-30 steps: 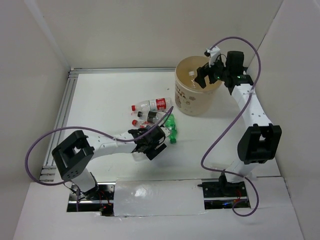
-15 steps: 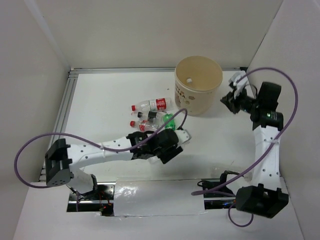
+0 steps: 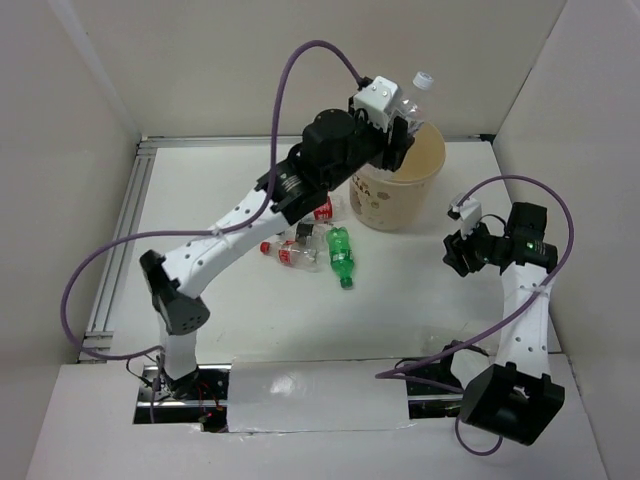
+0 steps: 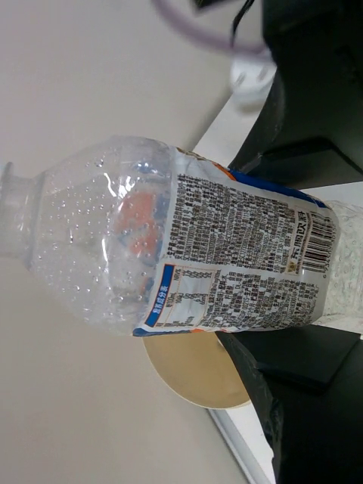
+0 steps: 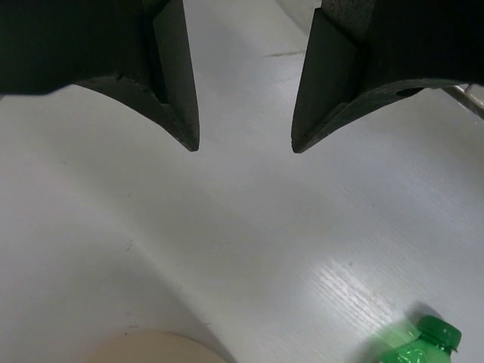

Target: Put the plastic bottles in the bin

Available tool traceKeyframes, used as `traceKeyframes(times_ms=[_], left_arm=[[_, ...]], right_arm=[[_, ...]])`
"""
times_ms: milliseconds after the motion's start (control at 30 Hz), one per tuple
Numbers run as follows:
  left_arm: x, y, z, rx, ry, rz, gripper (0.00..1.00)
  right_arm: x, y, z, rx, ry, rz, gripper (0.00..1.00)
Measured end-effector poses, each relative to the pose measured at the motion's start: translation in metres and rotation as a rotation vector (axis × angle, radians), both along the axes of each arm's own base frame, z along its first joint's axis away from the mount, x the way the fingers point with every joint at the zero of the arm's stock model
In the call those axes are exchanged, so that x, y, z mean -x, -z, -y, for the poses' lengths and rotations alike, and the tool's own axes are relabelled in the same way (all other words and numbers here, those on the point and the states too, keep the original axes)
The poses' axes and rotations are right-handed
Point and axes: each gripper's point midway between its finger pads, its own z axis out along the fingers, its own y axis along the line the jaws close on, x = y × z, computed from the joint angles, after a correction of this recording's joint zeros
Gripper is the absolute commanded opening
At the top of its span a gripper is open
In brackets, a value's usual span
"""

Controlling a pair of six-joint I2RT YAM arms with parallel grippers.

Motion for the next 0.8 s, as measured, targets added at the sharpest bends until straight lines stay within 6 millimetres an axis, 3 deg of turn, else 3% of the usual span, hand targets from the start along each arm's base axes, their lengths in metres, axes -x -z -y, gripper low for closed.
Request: traceKeyframes(times_ms=[33, 67, 133, 267, 333, 500, 700, 800], left_arm=[[-0.016, 0.008, 0.001, 0.005, -0.015, -0.012, 0.08], [-0.034, 0.020, 0.003, 0.009, -0.032, -0.032, 0.18], [-0.063, 0.049, 0.005, 0.008, -0.059, -0.085, 0.21], [-0.113, 0.114, 0.005, 0.012, -0.095, -0.212, 0.31], [-0.132, 0.127, 0.002, 0.047, -0.103, -0.252, 0.34], [-0.157, 0.123, -0.004, 0.134, -0.102, -0.280, 0.38], [-0.152, 0.104, 0.010, 0.268, -0.020, -0.279, 0.39], [-0.149, 0.105, 0.017, 0.314, 0.007, -0.285, 0.39]], right_arm=[[0.002, 0.001, 0.001, 0.007, 0.003, -0.003, 0.67], [0.005, 0.002, 0.001, 0.010, 0.005, -0.010, 0.71], [0.009, 0.004, 0.002, 0.023, 0.002, -0.023, 0.77], [0.018, 0.008, 0.003, 0.050, -0.018, -0.052, 0.80], [0.022, 0.008, 0.003, 0.069, -0.034, -0.060, 0.80], [0.028, 0.007, 0.004, 0.096, -0.061, -0.071, 0.80], [0.034, 0.009, 0.003, 0.099, -0.072, -0.094, 0.81], [0.036, 0.009, 0.002, 0.103, -0.073, -0.092, 0.81]])
